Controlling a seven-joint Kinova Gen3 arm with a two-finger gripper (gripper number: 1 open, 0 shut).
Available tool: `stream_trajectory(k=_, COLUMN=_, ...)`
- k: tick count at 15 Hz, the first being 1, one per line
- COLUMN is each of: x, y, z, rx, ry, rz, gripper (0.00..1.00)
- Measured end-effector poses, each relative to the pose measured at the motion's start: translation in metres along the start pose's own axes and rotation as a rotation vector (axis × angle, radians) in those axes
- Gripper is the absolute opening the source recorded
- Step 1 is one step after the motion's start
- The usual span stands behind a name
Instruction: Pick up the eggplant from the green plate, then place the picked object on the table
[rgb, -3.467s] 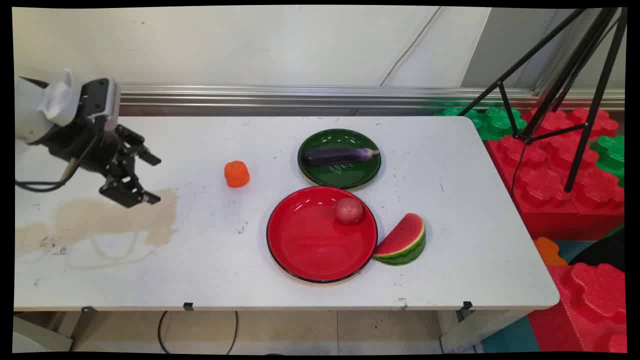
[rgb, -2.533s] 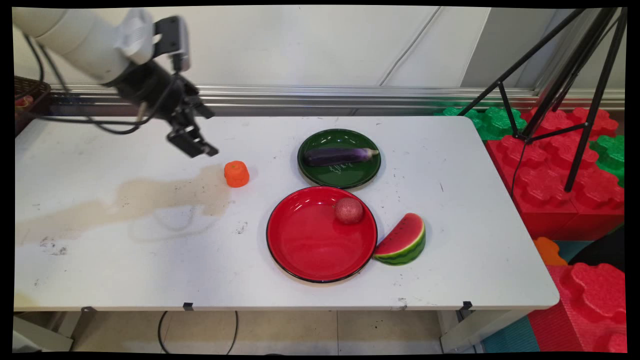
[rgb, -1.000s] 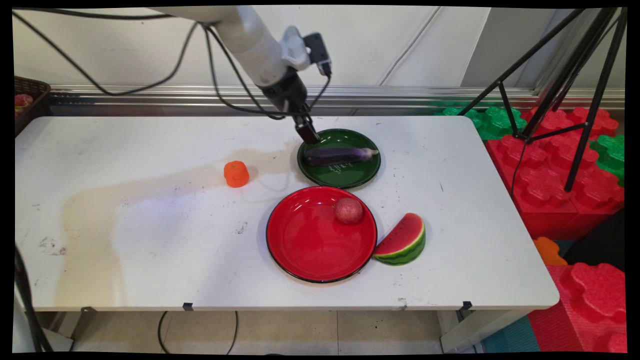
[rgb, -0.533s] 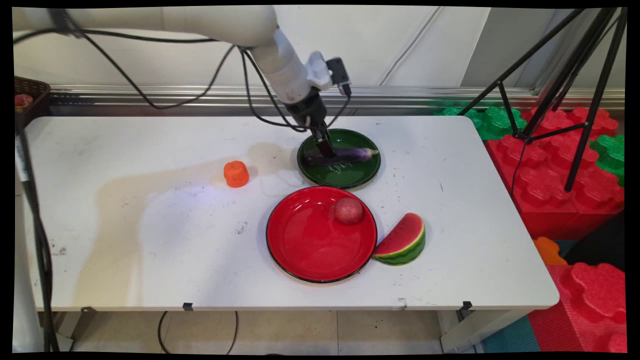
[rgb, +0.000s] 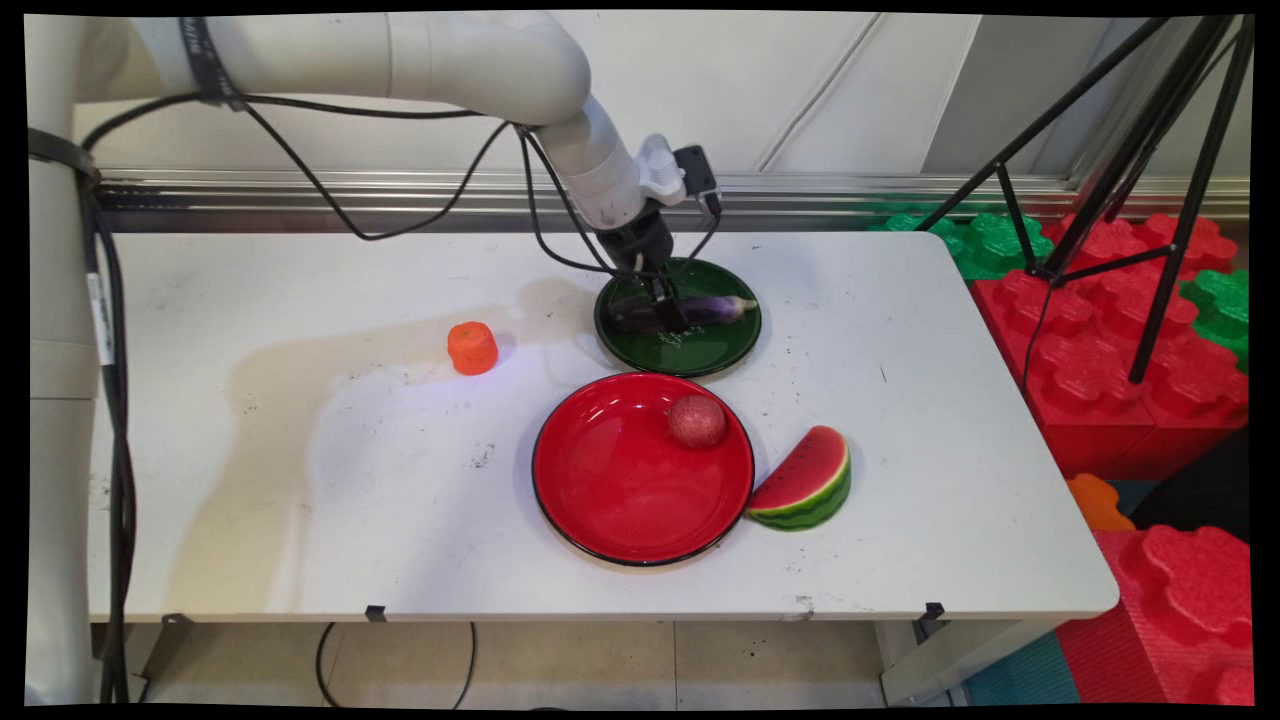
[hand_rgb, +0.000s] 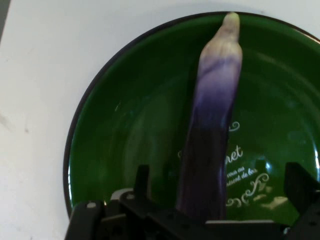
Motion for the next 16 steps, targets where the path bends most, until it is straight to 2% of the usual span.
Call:
stream_trajectory(k=3, x=0.0, y=-0.003, z=0.01, rx=-0.005, ry=-0.001, rz=-0.008, gripper=1.0)
stream_trajectory(k=4, x=0.0, y=-0.003, z=0.014, rx=-0.009, ry=-0.001, rz=-0.009, gripper=0.0)
stream_trajectory(k=11, x=0.003, y=-0.005, z=0.025, rx=-0.016, ry=0.003, rz=-0.001, gripper=0.0)
stream_trajectory(k=16, x=0.007, y=-0.005, z=0.017, rx=0.001, ry=0.017, rz=-0.001, gripper=0.0)
